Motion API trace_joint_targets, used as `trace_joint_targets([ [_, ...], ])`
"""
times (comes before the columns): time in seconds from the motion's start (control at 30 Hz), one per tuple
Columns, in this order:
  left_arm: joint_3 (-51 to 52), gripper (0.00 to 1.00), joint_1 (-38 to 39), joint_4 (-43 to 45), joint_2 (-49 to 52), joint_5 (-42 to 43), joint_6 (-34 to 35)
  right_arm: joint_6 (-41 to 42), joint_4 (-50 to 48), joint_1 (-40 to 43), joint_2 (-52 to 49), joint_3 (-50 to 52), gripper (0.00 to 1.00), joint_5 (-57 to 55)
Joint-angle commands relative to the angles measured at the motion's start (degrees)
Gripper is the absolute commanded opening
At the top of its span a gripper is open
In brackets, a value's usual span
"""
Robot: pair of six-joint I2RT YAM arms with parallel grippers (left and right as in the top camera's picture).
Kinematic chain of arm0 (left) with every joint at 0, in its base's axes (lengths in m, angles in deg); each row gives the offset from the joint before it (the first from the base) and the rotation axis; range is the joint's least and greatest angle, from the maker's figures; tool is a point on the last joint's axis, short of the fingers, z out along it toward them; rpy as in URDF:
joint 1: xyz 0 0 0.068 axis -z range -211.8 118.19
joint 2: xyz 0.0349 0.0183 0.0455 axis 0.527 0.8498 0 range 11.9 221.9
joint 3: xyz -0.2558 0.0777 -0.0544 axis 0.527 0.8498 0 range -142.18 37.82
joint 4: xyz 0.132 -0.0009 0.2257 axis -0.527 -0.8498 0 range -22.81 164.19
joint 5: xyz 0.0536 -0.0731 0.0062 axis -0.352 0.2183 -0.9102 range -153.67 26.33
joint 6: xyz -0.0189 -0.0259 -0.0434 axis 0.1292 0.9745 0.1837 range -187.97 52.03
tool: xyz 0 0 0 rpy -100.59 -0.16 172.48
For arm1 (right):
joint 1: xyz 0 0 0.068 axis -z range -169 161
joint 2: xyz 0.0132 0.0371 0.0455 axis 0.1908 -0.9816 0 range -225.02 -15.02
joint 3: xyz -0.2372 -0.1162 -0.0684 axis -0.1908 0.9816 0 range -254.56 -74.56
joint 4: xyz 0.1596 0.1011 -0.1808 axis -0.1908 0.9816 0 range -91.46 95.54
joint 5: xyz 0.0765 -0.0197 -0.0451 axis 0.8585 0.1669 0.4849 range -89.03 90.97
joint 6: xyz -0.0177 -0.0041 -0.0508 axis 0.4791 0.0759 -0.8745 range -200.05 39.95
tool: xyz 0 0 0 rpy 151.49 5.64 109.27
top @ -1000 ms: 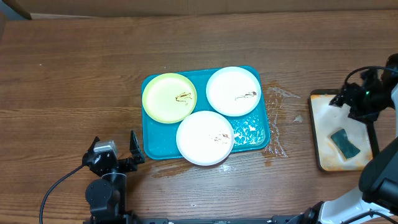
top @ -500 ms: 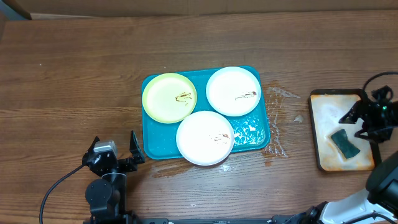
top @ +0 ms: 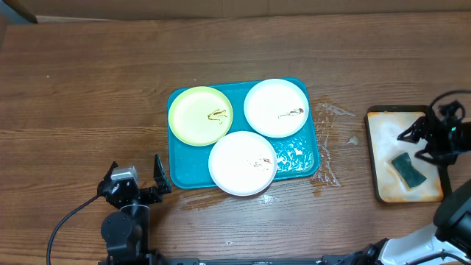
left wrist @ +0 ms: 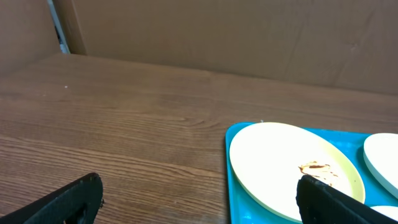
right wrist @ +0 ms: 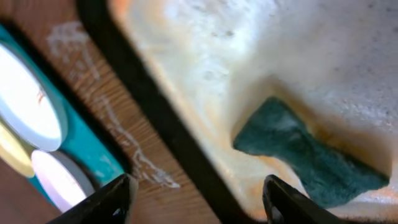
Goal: Clean dirty plates on tray and stack at the side
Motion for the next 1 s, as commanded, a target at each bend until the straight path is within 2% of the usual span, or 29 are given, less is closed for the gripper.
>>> trace_joint_targets([
  [0.0, 0.2, 1.00, 0.0, 0.0, -0.5, -0.6, -0.7, 11.5, -4.9, 1.4, 1.0, 5.0, 0.68, -11.2],
  [0.1, 0.2, 1.00, 0.0, 0.0, -0.5, -0.5, -0.7, 18.6, -6.8, 1.2, 1.0, 6.5, 0.67, -17.9],
  [0.23, 0.2, 1.00, 0.0, 0.0, -0.5, -0.5, -0.7, 23.2, -6.9, 0.9, 1.0, 6.6, 0.70, -22.0],
  [0.33, 0.2, 1.00, 0.0, 0.0, -0.5, -0.6, -0.7, 23.8, -6.7, 0.9, 1.0, 6.6, 0.76, -22.2],
  [0.4, 0.2, 1.00, 0.0, 0.0, -0.5, -0.5, -0.7, 24.2, -6.6, 0.9, 1.0, 6.6, 0.76, -22.4],
  [0.6, 0.2, 1.00, 0.0, 0.0, -0.5, -0.6, -0.7, 23.1, -7.7, 0.3, 1.0, 8.2, 0.67, -21.3],
  [0.7, 0.2, 1.00, 0.0, 0.0, -0.5, -0.6, -0.7, 22.5, -9.6, -0.8, 1.0, 11.5, 0.75, -21.3],
  [0.97, 0.2, 1.00, 0.0, 0.0, -0.5, -0.5, -0.7, 23.6, -13.6, -4.8, 1.1, 15.3, 0.75, -21.3],
])
